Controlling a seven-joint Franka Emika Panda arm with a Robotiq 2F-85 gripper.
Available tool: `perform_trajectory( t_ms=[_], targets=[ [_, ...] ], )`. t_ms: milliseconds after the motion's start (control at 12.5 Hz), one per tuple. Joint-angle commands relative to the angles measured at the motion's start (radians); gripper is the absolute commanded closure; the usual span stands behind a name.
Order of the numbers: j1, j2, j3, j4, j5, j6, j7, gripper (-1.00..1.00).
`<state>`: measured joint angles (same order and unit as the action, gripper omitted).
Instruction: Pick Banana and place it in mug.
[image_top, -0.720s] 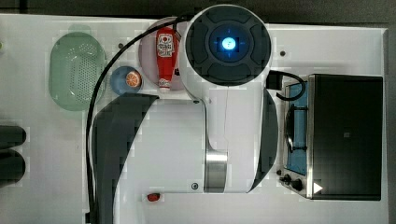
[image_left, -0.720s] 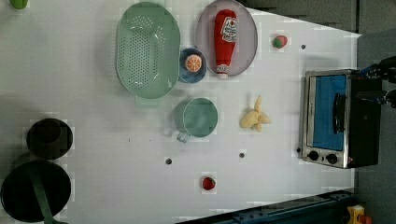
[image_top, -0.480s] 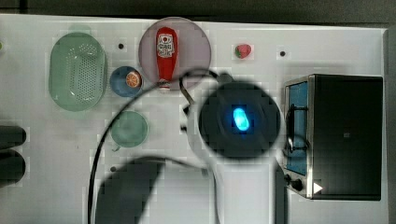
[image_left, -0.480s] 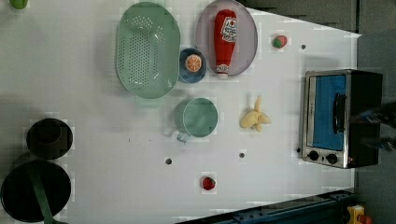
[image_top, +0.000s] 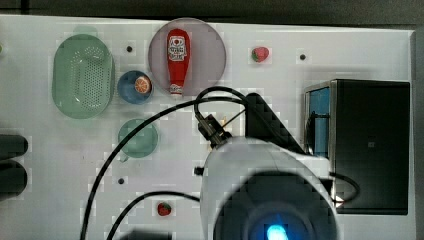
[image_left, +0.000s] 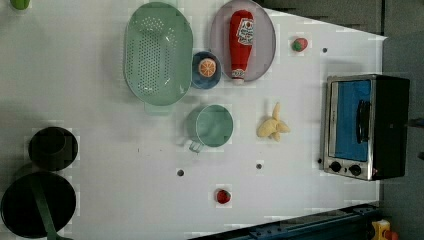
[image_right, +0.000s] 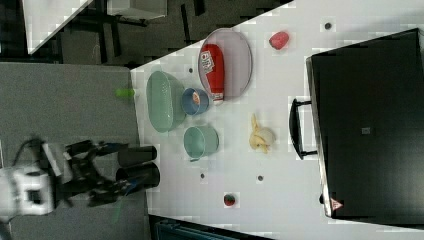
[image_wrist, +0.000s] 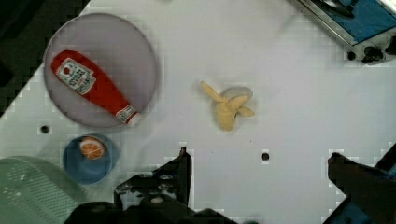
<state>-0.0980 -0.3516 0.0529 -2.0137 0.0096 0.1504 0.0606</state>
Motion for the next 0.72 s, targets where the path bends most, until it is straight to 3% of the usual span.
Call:
perform_trajectory(
  t_ms=[80, 720],
  targets=[
    [-0.016, 0.17, 0.004, -0.188, 0.004, 0.171, -0.079, -1.0],
    [-0.017, 0.446, 0.003, -0.401, 0.004, 0.69, -0.426, -1.0]
  ],
)
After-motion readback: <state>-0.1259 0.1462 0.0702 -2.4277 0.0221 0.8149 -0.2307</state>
